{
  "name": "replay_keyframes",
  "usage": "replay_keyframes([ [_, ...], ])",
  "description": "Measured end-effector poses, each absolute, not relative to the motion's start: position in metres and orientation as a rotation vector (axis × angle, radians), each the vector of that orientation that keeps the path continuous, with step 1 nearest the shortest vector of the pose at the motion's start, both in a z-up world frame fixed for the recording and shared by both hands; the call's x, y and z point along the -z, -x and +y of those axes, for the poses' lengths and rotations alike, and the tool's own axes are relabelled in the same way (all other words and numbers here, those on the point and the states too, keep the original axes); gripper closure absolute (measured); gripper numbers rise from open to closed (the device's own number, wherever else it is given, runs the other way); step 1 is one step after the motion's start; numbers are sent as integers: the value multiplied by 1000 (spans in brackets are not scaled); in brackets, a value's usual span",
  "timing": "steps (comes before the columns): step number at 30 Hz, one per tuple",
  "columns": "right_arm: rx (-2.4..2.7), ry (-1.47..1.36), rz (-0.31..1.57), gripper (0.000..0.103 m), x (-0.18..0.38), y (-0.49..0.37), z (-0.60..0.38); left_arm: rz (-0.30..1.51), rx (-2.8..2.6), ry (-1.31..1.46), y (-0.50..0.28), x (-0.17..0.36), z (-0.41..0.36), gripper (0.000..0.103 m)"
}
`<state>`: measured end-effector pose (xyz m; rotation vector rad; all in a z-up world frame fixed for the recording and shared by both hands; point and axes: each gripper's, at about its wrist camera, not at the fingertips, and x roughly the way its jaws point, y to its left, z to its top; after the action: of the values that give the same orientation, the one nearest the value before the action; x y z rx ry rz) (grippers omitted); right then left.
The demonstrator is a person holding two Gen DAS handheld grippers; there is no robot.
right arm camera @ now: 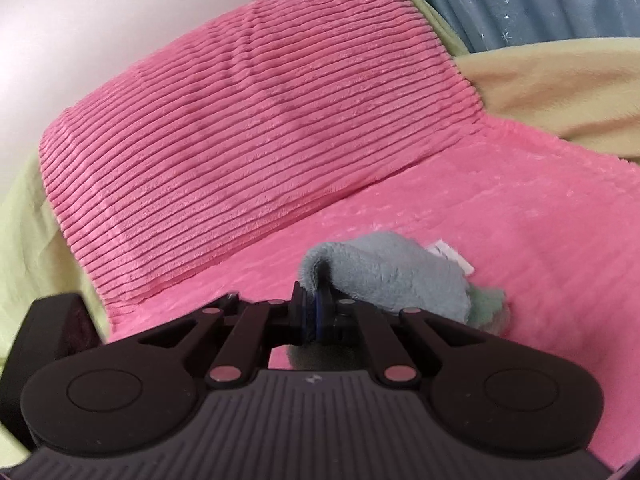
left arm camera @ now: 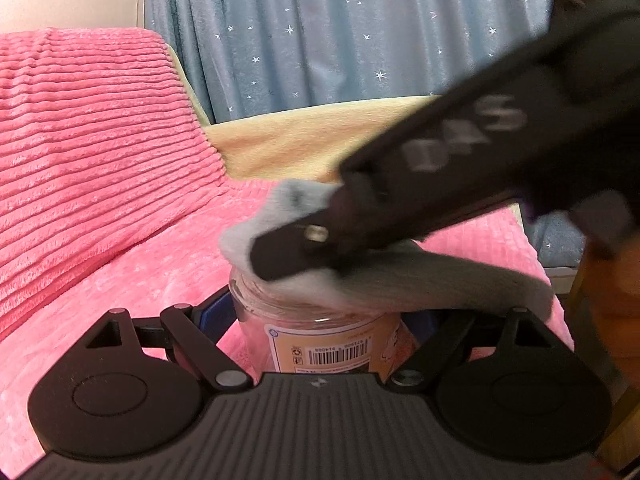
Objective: Clean container
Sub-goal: 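Hold the jar with the left gripper while the right gripper keeps wiping the rim and inside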
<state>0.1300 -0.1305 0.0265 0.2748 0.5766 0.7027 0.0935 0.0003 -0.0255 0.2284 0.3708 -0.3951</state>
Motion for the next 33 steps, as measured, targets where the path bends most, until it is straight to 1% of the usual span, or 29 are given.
replay_keyframes([
  [9, -607, -222, 529, 102, -25, -133, -142, 370, 400, -225, -95, 26, 1, 17],
  [14, -624, -233, 553, 102, -26, -120, -154, 366, 410, -230, -95, 29, 7, 17],
  [20, -714, -260, 580, 102, -25, -107, -148, 369, 406, -228, -94, 28, 6, 17],
  [27, -704, -327, 578, 102, -19, -137, -132, 368, 404, -225, -95, 28, 7, 17],
  [33, -643, -286, 542, 102, -18, -143, -141, 368, 409, -226, -97, 28, 7, 17],
])
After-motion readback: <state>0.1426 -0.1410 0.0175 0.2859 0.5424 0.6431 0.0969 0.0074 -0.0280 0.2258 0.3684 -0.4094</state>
